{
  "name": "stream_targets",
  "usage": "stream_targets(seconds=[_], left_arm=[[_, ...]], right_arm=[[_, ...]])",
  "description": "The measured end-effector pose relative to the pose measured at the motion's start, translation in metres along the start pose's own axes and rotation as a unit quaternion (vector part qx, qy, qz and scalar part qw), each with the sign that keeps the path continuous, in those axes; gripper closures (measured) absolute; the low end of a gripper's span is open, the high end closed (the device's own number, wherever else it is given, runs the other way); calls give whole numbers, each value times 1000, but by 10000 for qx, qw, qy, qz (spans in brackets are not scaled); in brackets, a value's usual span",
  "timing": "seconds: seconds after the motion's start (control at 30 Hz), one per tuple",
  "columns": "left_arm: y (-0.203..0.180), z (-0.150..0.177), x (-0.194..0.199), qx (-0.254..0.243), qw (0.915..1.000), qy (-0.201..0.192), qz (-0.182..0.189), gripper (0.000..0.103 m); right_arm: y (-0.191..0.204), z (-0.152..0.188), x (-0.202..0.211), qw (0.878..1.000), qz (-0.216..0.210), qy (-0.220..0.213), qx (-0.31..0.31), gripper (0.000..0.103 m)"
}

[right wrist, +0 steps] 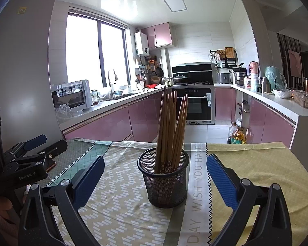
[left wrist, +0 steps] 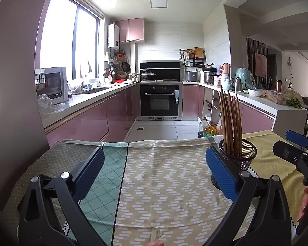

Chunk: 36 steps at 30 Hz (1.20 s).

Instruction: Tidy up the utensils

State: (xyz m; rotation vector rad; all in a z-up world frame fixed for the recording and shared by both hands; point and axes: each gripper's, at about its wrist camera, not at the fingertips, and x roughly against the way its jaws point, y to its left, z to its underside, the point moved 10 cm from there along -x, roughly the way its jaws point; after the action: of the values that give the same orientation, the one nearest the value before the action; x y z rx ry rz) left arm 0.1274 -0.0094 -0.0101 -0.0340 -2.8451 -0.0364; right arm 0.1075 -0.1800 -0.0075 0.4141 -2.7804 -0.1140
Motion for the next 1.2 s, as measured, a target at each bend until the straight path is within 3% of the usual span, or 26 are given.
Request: stream_targets(seconds=[1.2], left_arm=[[4, 2, 6, 32, 10000, -15, -38, 6]], right_arm=[[5, -2, 4, 10000, -3, -57, 15, 7]])
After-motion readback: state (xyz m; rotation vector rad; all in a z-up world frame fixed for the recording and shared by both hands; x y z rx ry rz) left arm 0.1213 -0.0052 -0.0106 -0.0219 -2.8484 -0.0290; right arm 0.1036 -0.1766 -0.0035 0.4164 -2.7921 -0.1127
